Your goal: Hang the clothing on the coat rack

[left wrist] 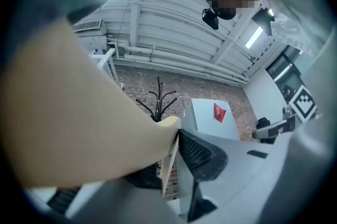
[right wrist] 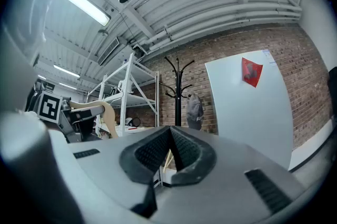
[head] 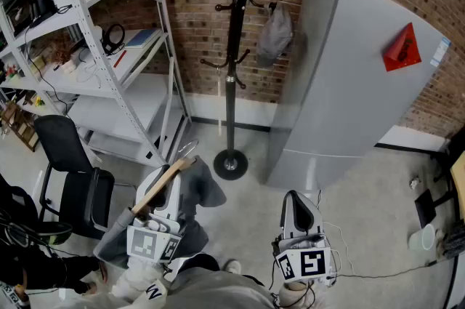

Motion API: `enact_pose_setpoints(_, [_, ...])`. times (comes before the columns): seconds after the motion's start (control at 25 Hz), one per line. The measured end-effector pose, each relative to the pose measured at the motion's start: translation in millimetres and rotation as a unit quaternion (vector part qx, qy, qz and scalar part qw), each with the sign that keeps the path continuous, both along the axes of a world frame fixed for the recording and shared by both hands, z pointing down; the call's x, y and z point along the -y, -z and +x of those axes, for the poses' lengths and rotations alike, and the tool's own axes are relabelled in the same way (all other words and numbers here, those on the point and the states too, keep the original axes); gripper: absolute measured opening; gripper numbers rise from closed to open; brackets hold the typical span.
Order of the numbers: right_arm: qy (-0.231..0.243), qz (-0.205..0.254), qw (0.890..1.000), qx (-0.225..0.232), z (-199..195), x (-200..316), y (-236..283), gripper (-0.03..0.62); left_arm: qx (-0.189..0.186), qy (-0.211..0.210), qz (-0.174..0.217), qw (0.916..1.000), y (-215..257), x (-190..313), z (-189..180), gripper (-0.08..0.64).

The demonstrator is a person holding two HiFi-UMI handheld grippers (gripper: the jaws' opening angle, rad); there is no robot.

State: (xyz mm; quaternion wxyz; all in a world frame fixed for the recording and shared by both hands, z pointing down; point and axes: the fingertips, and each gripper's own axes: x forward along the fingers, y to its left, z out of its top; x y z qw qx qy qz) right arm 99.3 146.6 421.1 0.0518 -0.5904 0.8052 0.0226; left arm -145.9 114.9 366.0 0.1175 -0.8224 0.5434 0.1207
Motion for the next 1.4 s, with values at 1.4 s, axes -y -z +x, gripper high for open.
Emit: enact_pose_setpoints(1.4, [-0.021, -0.006, 1.0, -0.02, -48, 187, 2, 0.021, -0.028, -0.103, 0.002, 0.9943, 1, 169, 13, 0.097])
